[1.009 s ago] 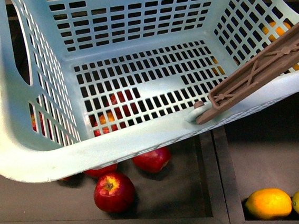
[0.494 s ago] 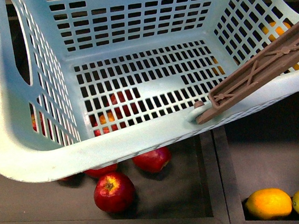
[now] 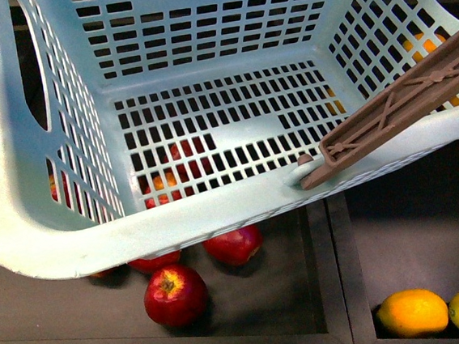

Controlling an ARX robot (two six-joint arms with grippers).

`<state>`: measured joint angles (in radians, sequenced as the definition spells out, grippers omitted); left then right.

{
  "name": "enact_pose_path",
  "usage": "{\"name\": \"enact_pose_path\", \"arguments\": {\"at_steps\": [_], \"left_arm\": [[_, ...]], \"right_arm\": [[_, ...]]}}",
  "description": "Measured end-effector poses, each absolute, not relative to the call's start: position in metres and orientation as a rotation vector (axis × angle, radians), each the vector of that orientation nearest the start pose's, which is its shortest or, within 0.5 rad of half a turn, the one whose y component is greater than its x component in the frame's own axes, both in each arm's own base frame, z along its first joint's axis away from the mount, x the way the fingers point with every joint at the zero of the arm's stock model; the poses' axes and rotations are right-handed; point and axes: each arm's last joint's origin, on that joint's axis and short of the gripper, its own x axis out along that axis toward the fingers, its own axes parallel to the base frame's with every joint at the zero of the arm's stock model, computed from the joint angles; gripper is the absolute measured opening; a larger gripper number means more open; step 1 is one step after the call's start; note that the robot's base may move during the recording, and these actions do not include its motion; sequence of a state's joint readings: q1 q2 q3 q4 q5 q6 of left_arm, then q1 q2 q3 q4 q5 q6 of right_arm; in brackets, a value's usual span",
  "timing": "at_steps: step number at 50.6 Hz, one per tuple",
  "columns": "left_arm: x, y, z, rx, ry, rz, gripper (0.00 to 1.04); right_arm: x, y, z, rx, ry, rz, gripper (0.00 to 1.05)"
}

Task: Pick lemon and mango into basket

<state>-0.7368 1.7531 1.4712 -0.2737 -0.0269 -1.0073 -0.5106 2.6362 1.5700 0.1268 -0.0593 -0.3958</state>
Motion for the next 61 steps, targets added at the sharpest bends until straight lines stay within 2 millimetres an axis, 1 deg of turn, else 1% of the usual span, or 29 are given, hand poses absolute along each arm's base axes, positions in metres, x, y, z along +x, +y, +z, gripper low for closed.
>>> {"name": "enact_pose_path", "arguments": {"at_steps": [10, 17, 18, 19, 26, 32, 35, 38, 45, 51, 54, 57, 61], "left_arm": [[0.298, -0.270, 0.302, -0.731, 0.813, -0.360, 0.05], [0.298, -0.270, 0.302, -0.731, 0.813, -0.360, 0.05], [0.298, -0.270, 0.302, -0.731, 0.813, -0.360, 0.05], [0.298, -0.270, 0.302, -0.731, 0.813, -0.360, 0.05], [0.298, -0.270, 0.302, -0.731, 0.813, -0.359, 0.05], [0.298, -0.270, 0.302, -0.731, 0.813, -0.360, 0.05], [0.298, -0.270, 0.302, -0.731, 0.813, -0.360, 0.05], [0.298, -0.270, 0.302, -0.731, 0.813, -0.360, 0.05], [0.298, -0.270, 0.302, -0.731, 0.813, -0.360, 0.05], [0.298, -0.270, 0.302, -0.731, 0.813, -0.360, 0.05], [0.298, -0.270, 0.302, -0.731, 0.813, -0.360, 0.05], [0.298, -0.270, 0.302, -0.731, 0.813, -0.360, 0.05], [0.298, -0.270, 0.302, -0.731, 0.813, -0.360, 0.05]], "right_arm": [[0.429, -0.229, -0.035, -0.089, 0.973, -0.225, 0.96], [0.437, -0.227, -0.041, -0.086, 0.993, -0.241, 0.95], [0.437, -0.227, -0.043, -0.087, 1.000, -0.248, 0.93], [0.438, -0.227, -0.044, -0.091, 1.010, -0.256, 0.88], [0.436, -0.227, -0.048, -0.094, 1.033, -0.273, 0.72], [0.434, -0.229, -0.049, -0.072, 1.034, -0.288, 0.57], [0.434, -0.230, -0.049, -0.059, 1.027, -0.296, 0.53], [0.432, -0.230, -0.050, -0.045, 1.022, -0.307, 0.51], [0.426, -0.229, -0.049, -0.009, 1.017, -0.321, 0.50], [0.419, -0.228, -0.042, 0.025, 1.004, -0.328, 0.50], [0.414, -0.228, -0.035, 0.044, 0.989, -0.326, 0.50], [0.407, -0.226, -0.021, 0.063, 0.959, -0.323, 0.50], [0.396, -0.223, 0.004, 0.092, 0.903, -0.304, 0.50]]}}
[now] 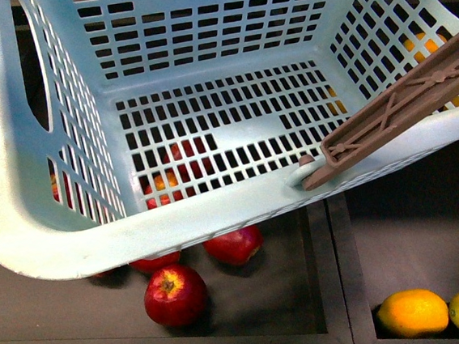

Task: Pick lemon and mango into basket

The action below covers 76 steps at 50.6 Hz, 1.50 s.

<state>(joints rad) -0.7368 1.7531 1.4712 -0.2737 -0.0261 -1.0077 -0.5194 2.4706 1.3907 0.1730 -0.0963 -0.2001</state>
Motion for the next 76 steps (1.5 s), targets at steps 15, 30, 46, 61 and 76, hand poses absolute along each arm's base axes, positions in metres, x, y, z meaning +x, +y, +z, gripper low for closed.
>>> {"name": "enact_pose_path", "arguments": {"at_steps": [15, 30, 46, 61, 76], "left_arm": [[0.298, -0.270, 0.302, -0.731, 0.813, -0.360, 0.05], [0.298, -0.270, 0.302, -0.731, 0.813, -0.360, 0.05], [0.298, -0.270, 0.302, -0.731, 0.813, -0.360, 0.05], [0.298, -0.270, 0.302, -0.731, 0.813, -0.360, 0.05], [0.298, -0.270, 0.301, -0.731, 0.813, -0.360, 0.05]], "right_arm": [[0.323, -0.194, 0.125, 0.188, 0.660, -0.161, 0.49], [0.266, -0.142, 0.218, 0.226, 0.471, -0.009, 0.49], [0.245, -0.058, 0.257, 0.182, 0.393, 0.168, 0.49], [0.243, 0.008, 0.241, 0.174, 0.455, 0.309, 0.49], [0.246, 0.021, 0.230, 0.189, 0.497, 0.312, 0.84]]}}
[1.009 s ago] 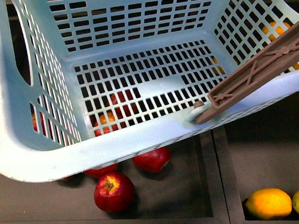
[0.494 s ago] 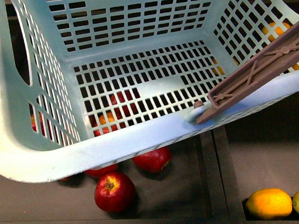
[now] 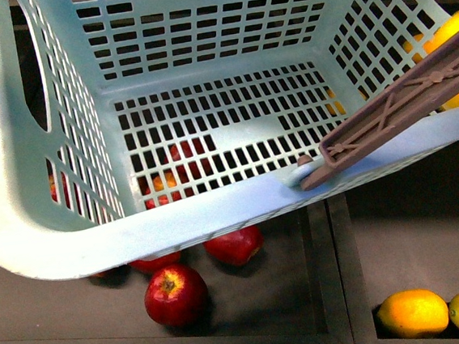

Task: Pick lemon and mango into basket

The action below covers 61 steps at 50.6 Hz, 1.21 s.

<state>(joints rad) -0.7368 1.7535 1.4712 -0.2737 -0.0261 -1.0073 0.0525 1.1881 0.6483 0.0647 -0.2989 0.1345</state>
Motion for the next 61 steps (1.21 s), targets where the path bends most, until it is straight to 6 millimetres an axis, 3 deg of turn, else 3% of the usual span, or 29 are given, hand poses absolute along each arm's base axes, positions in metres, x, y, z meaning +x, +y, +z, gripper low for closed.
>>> {"name": "enact_pose_path", "arguments": {"at_steps": [6, 13, 20, 23, 28, 35, 47, 61], "left_arm": [[0.298, -0.270, 0.301, -0.727, 0.812, -0.360, 0.05], [0.298, -0.270, 0.301, -0.727, 0.813, -0.359, 0.05], [0.299, -0.270, 0.301, -0.727, 0.812, -0.358, 0.05], [0.298, -0.270, 0.301, -0.727, 0.812, -0.359, 0.05], [0.298, -0.270, 0.301, -0.727, 0.813, -0.359, 0.05], [0.298, -0.271, 0.301, -0.731, 0.818, -0.364, 0.05], [0.299, -0.270, 0.301, -0.729, 0.813, -0.358, 0.05], [0.298, -0.270, 0.301, -0.730, 0.813, -0.358, 0.05]], "right_arm": [[0.246, 0.019, 0.231, 0.197, 0.496, 0.291, 0.98], [0.239, -0.002, 0.241, 0.189, 0.445, 0.123, 0.96], [0.219, -0.030, 0.258, 0.185, 0.353, -0.062, 0.95], [0.208, -0.040, 0.261, 0.142, 0.208, -0.039, 0.87], [0.187, -0.038, 0.251, 0.041, 0.001, -0.019, 0.68], [0.171, -0.026, 0.223, 0.020, 0.016, -0.007, 0.40], [0.153, -0.015, 0.203, 0.003, 0.008, -0.007, 0.02], [0.139, -0.001, 0.189, 0.003, 0.007, 0.002, 0.02]]}}
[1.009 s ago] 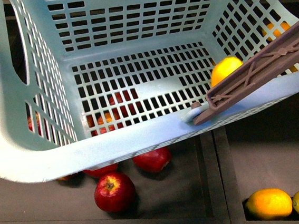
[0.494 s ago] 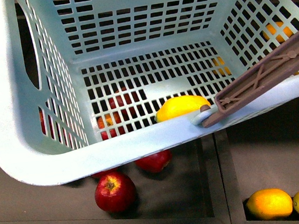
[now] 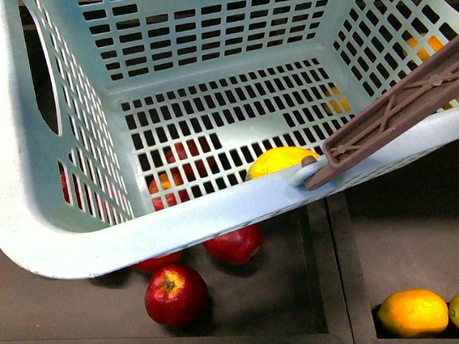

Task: Pick lemon and mango into basket

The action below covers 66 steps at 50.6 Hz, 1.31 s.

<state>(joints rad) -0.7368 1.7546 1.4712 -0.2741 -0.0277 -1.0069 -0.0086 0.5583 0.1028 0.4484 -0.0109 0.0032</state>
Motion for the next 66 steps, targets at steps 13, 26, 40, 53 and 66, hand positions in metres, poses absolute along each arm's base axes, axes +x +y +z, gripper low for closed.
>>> {"name": "enact_pose_path", "arguments": {"at_steps": [13, 26, 40, 53, 66], "left_arm": [[0.298, -0.270, 0.301, -0.731, 0.814, -0.358, 0.05], [0.298, -0.270, 0.301, -0.731, 0.815, -0.359, 0.05], [0.298, -0.270, 0.301, -0.730, 0.814, -0.358, 0.05], [0.298, -0.270, 0.301, -0.731, 0.815, -0.359, 0.05], [0.298, -0.270, 0.301, -0.731, 0.814, -0.358, 0.05]], "right_arm": [[0.129, -0.001, 0.181, 0.003, 0.006, -0.003, 0.02], [0.121, 0.000, 0.175, 0.003, 0.006, -0.003, 0.02], [0.120, 0.000, 0.173, 0.003, -0.018, -0.004, 0.54], [0.120, 0.000, 0.173, 0.003, -0.018, -0.004, 0.95], [0.120, 0.000, 0.173, 0.003, -0.018, -0.004, 0.96]]}}
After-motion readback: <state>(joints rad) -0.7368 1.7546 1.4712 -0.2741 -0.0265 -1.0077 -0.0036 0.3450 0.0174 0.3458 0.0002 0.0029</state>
